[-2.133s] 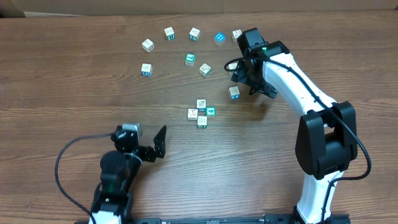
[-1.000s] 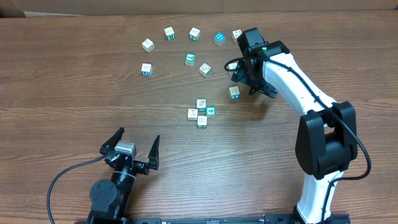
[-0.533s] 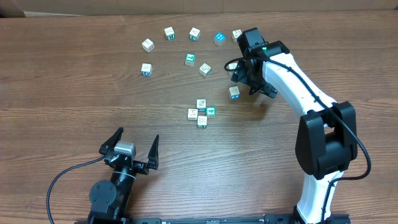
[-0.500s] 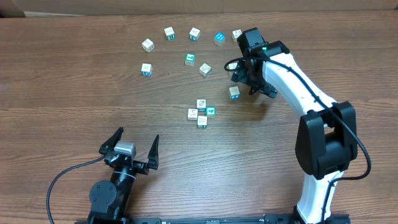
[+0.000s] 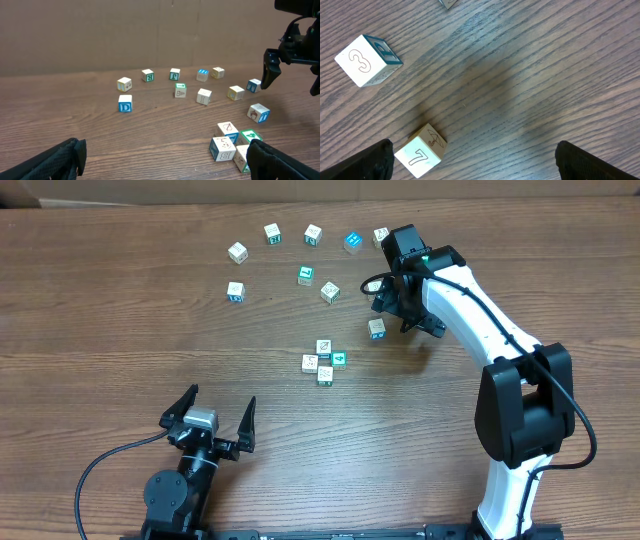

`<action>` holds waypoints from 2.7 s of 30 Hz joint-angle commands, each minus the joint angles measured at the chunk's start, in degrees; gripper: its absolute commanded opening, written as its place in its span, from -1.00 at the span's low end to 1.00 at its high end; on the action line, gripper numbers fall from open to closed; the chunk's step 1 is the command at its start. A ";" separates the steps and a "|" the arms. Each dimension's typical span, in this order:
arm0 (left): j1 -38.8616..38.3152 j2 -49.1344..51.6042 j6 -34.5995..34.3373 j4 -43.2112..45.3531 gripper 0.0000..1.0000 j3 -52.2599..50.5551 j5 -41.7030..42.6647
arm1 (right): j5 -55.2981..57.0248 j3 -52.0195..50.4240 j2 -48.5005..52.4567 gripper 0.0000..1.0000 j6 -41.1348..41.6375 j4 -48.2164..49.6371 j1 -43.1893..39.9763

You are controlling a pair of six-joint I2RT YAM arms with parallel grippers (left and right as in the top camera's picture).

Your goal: Form a circle

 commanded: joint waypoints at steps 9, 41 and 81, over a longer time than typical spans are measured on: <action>-0.09 -0.74 1.27 -0.24 1.00 -0.20 -0.79 | 0.98 0.96 -1.60 1.00 -0.24 0.24 -0.26; -0.09 -0.74 1.27 -0.24 0.99 -0.20 -0.79 | 3.63 0.94 -1.55 1.00 -0.31 -0.09 -0.28; -0.09 -0.74 1.27 -0.24 0.99 -0.20 -0.79 | -4.04 -50.01 -36.00 1.00 -16.35 42.23 -5.22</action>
